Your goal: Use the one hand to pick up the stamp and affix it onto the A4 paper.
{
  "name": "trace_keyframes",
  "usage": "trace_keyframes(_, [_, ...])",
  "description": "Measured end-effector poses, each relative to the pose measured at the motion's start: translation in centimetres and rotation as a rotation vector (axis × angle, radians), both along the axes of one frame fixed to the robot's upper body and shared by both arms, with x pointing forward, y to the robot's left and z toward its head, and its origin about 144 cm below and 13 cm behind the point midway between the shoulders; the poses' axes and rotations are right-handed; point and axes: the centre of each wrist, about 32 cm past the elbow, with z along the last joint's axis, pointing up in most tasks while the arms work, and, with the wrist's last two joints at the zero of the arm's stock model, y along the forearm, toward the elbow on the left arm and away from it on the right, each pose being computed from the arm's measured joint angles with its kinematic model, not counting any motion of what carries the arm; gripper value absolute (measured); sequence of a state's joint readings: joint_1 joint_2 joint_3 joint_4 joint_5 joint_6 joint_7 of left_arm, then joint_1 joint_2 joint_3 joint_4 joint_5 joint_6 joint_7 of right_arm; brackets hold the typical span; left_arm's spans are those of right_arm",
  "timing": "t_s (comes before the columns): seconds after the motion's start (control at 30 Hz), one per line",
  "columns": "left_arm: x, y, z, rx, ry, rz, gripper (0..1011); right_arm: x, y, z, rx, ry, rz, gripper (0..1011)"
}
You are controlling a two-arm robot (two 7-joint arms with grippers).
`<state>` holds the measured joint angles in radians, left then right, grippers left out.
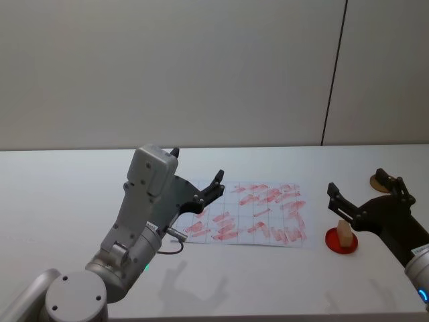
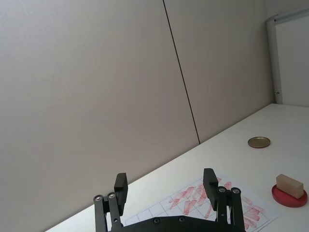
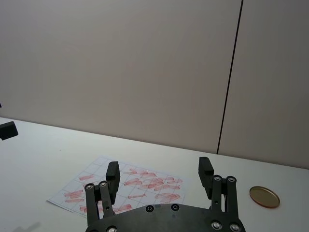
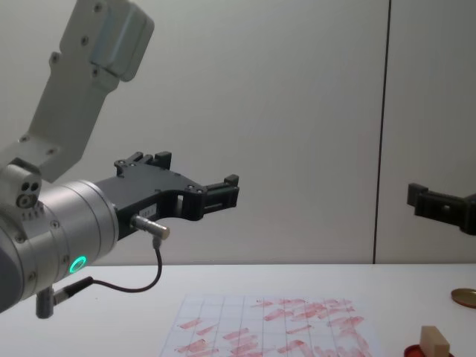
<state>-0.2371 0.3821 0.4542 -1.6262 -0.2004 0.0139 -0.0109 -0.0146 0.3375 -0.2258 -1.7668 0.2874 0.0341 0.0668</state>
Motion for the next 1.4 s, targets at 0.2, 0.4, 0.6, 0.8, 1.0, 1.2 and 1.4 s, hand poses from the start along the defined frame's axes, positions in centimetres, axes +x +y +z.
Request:
trace_keyframes(0.2, [0.00, 0.00, 0.00, 0.000, 0.000, 0.000, 993, 0.00, 0.00, 0.00, 0.000, 0.000, 0.000, 1001])
trace_keyframes(0.4, [0.00, 0.00, 0.00, 0.000, 0.000, 0.000, 993, 0.00, 0.00, 0.00, 0.000, 0.000, 0.000, 1001])
trace_keyframes(0.6, [0.00, 0.00, 0.00, 0.000, 0.000, 0.000, 993, 0.00, 0.00, 0.00, 0.000, 0.000, 0.000, 1001])
trace_keyframes(0.8, [0.00, 0.00, 0.00, 0.000, 0.000, 0.000, 993, 0.00, 0.00, 0.00, 0.000, 0.000, 0.000, 1001])
trace_keyframes(1.0, [0.00, 0.00, 0.00, 0.000, 0.000, 0.000, 993, 0.00, 0.00, 0.00, 0.000, 0.000, 0.000, 1001])
trace_keyframes(1.2, [0.00, 0.00, 0.00, 0.000, 0.000, 0.000, 993, 0.06, 0.09, -0.05, 0.002, 0.008, -0.006, 1001])
trace_keyframes(1.4, [0.00, 0.00, 0.00, 0.000, 0.000, 0.000, 993, 0.32, 0.33, -0.42, 0.006, 0.049, -0.041, 1001])
